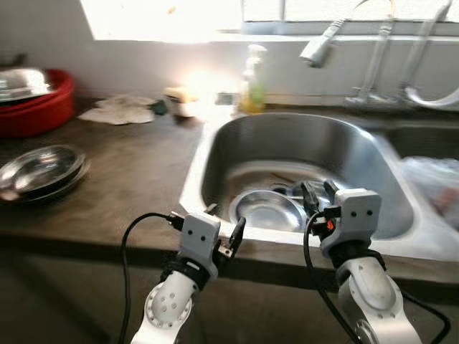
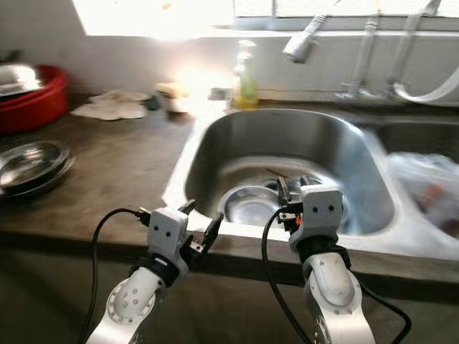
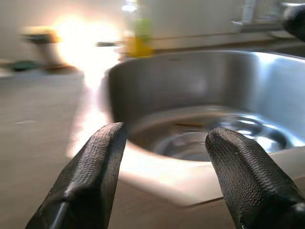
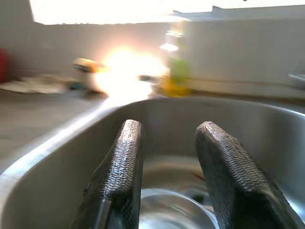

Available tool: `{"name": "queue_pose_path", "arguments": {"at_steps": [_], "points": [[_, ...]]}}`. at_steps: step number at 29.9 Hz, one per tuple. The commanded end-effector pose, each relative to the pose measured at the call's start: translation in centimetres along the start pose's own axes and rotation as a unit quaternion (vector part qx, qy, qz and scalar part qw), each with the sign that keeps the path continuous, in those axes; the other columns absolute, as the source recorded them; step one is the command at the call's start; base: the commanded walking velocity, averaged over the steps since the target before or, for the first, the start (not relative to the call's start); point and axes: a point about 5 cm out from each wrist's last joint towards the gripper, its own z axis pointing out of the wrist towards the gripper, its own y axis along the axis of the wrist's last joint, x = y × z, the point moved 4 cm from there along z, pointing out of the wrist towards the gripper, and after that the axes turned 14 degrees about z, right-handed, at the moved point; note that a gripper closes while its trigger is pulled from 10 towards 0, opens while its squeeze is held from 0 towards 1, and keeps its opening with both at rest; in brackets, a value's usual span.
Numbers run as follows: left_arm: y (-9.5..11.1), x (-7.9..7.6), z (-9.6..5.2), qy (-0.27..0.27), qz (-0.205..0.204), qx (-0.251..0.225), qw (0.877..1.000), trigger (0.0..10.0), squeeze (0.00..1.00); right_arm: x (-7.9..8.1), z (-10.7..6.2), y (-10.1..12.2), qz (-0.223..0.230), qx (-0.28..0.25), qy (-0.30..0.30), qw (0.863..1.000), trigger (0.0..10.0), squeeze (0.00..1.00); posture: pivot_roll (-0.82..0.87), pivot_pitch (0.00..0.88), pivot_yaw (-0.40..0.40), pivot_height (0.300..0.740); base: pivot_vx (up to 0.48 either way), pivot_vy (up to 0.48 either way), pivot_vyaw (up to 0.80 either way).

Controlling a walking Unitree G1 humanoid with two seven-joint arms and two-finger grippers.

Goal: Kitchen organization

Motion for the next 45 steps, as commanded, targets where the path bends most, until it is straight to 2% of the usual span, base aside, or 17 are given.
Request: {"name": "queue_pose_path", "arguments": {"at_steps": [1,9,45], "points": [[-0.13,0.24,0.09,0.002,0.005,0.000,1.000,10.0,0.00,0.72,0.27,0.52,0.003,-0.012,0.009,1.000,10.0,0.00,0.10,0.000,-0.002,0.740,0.000,0.476,0.80],[-0.40,-0.05,-0.10,-0.001,0.002,0.006,1.000,10.0,0.00,0.77,0.52,0.69,0.001,-0.015,0.008,1.000,10.0,0.00,0.10,0.000,-0.002,0.740,0.000,0.476,0.80],[-0.40,0.02,-0.07,0.003,0.006,0.006,1.000,10.0,0.00,0.87,0.70,0.75,0.001,-0.014,0.008,1.000,10.0,0.00,0.10,0.000,-0.003,0.740,0.000,0.000,0.80]]}}
